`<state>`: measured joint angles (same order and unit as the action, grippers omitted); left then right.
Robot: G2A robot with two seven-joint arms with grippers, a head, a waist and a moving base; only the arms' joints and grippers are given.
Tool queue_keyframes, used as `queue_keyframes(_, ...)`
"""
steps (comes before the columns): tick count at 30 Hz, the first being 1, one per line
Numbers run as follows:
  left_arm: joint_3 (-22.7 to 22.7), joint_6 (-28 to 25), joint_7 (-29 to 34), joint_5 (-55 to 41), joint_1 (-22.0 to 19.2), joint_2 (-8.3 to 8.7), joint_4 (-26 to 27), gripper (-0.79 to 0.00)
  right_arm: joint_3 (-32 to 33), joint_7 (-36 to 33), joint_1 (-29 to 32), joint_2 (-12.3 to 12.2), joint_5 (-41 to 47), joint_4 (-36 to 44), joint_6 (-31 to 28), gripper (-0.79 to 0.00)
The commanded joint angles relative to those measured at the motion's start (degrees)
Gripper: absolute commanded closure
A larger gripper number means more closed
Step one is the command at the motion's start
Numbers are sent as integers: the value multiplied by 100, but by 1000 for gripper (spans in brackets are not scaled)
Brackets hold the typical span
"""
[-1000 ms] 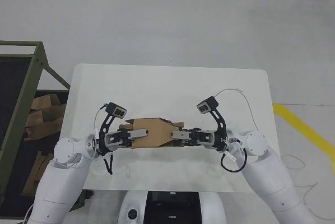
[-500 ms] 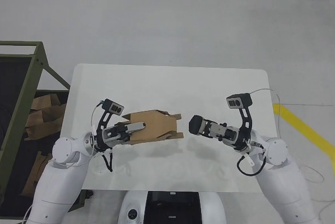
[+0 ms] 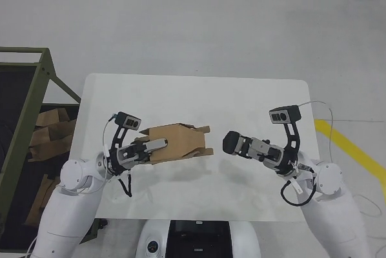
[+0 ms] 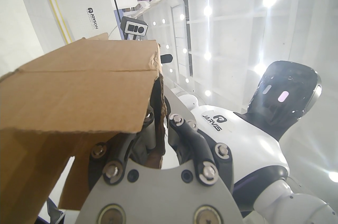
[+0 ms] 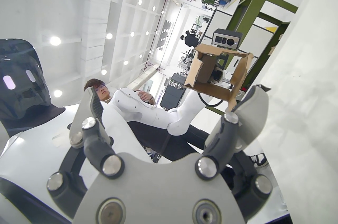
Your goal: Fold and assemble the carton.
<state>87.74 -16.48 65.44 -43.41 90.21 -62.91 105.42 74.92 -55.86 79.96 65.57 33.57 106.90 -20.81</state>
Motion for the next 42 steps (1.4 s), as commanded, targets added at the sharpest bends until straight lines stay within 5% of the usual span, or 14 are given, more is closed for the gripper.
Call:
queue_keyframes(1, -11, -48, 1, -31, 6, -2, 6, 0, -62, -1, -58, 7, 20, -17, 44, -785)
queue_keyframes(27, -135, -157, 74, 74, -40, 15, -28, 0, -696, -744, -578, 143, 1417, -274, -217, -785)
queue_keyframes(42, -150, -222, 95, 8, -61, 25, -68, 0, -730, -394, -629, 149, 752, -418, 95, -785)
